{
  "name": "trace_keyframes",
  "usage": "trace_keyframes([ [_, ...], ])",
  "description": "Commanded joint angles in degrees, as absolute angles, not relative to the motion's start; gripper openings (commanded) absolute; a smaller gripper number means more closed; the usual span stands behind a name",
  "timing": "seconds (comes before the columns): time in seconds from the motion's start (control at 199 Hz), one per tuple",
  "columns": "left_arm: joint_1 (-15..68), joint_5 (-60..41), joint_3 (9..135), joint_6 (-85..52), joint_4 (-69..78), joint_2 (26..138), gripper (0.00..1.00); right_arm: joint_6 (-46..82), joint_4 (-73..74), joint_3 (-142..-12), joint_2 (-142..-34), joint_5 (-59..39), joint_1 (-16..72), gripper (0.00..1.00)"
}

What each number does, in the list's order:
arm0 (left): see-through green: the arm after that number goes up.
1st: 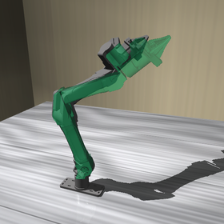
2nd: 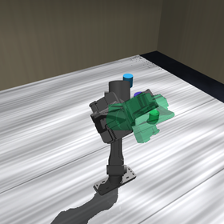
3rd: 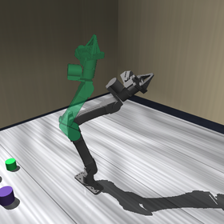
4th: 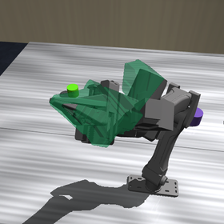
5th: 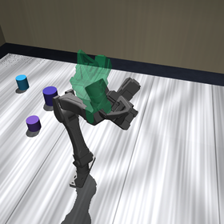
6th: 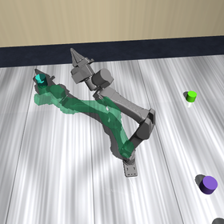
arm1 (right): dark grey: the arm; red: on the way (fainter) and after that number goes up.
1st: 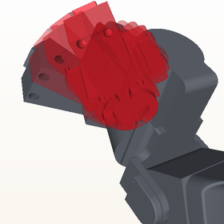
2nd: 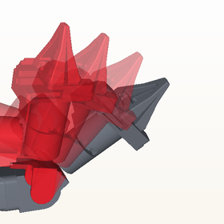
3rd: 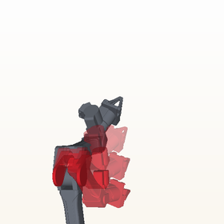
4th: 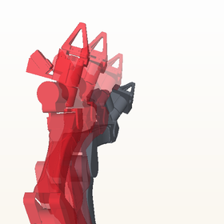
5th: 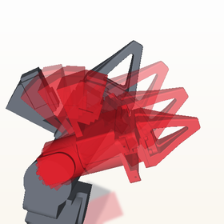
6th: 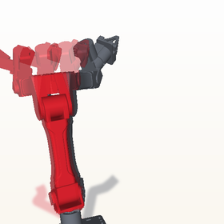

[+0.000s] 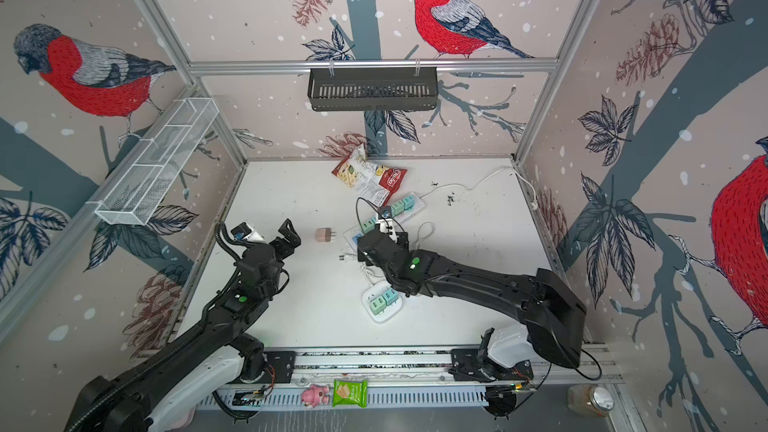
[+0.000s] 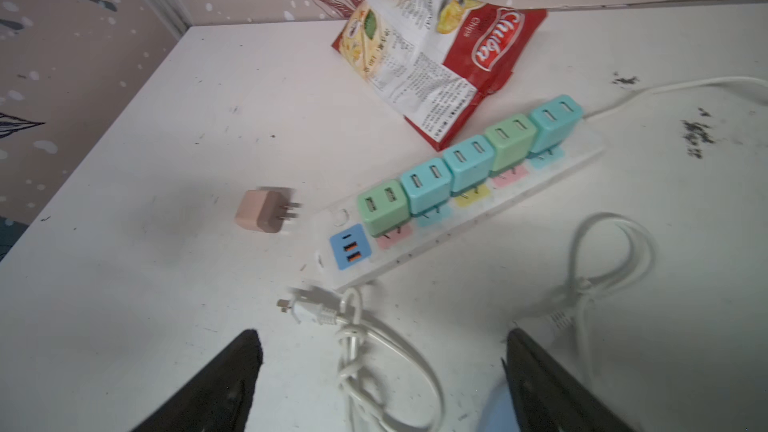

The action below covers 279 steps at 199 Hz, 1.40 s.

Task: Insert the plug
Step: 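Reach the right gripper to the pink adapter while the left arm draws back, then close the right gripper on the pink adapter and lift it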

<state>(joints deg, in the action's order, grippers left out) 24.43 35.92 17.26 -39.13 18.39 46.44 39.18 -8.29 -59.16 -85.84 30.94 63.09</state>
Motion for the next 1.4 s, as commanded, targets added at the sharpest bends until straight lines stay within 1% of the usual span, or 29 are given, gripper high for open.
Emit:
trace_keyframes([
  [0.0, 23.9, 43.5, 17.0, -46.4, 14.3, 45.1, 0.99, 38.7, -8.7, -66.4, -93.9, 31.2, 64.4, 0.93],
  [0.095, 22.3, 44.2, 15.4, -49.9, 13.1, 43.1, 0.98, 34.8, -10.1, -76.2, -104.6, 30.2, 64.5, 0.92],
  [0.196, 21.2, 44.3, 13.0, -51.9, 13.6, 40.2, 0.98, 25.4, -7.7, -84.8, -113.8, 26.0, 63.6, 0.89],
  [0.296, 21.2, 44.7, 12.2, -51.7, 13.7, 37.5, 0.98, 19.2, -6.6, -92.5, -121.8, 22.3, 62.1, 0.94],
  [0.406, 21.2, 44.1, 12.1, -51.2, 13.9, 36.1, 0.98, 16.3, -8.7, -100.6, -128.7, 17.5, 59.9, 0.95],
  [0.542, 21.2, 43.8, 12.3, -51.3, 14.0, 36.5, 0.98, 14.3, -8.8, -106.0, -133.8, 9.4, 57.2, 0.98],
  [0.597, 21.2, 43.5, 12.3, -51.2, 14.4, 37.1, 0.98, 13.9, -8.5, -107.1, -135.3, 5.7, 56.2, 1.0],
  [0.712, 21.2, 43.1, 12.7, -50.9, 14.5, 38.2, 0.97, 12.7, -8.5, -109.4, -138.5, -3.2, 54.7, 0.99],
  [0.858, 21.2, 42.9, 12.8, -50.8, 14.7, 38.3, 0.97, 12.0, -10.2, -112.1, -141.2, -6.8, 54.7, 0.99],
  [1.023, 21.2, 43.2, 12.6, -50.7, 14.7, 37.8, 0.97, 11.6, -10.8, -110.8, -140.6, -4.6, 56.0, 1.0],
  [1.159, 21.2, 43.2, 12.6, -50.8, 14.6, 37.4, 0.97, 11.9, -8.6, -105.9, -137.9, -2.8, 56.8, 0.97],
  [1.294, 21.1, 43.3, 12.6, -50.8, 14.4, 37.2, 0.97, 11.8, -6.8, -102.1, -135.7, -0.3, 57.8, 0.91],
  [1.354, 21.2, 43.3, 12.5, -50.7, 14.4, 37.1, 0.97, 11.9, -6.1, -101.2, -135.4, 0.4, 58.0, 0.86],
  [1.394, 21.1, 43.4, 12.5, -50.8, 14.3, 37.1, 0.97, 12.0, -6.0, -101.0, -135.5, 1.1, 58.0, 0.8],
])
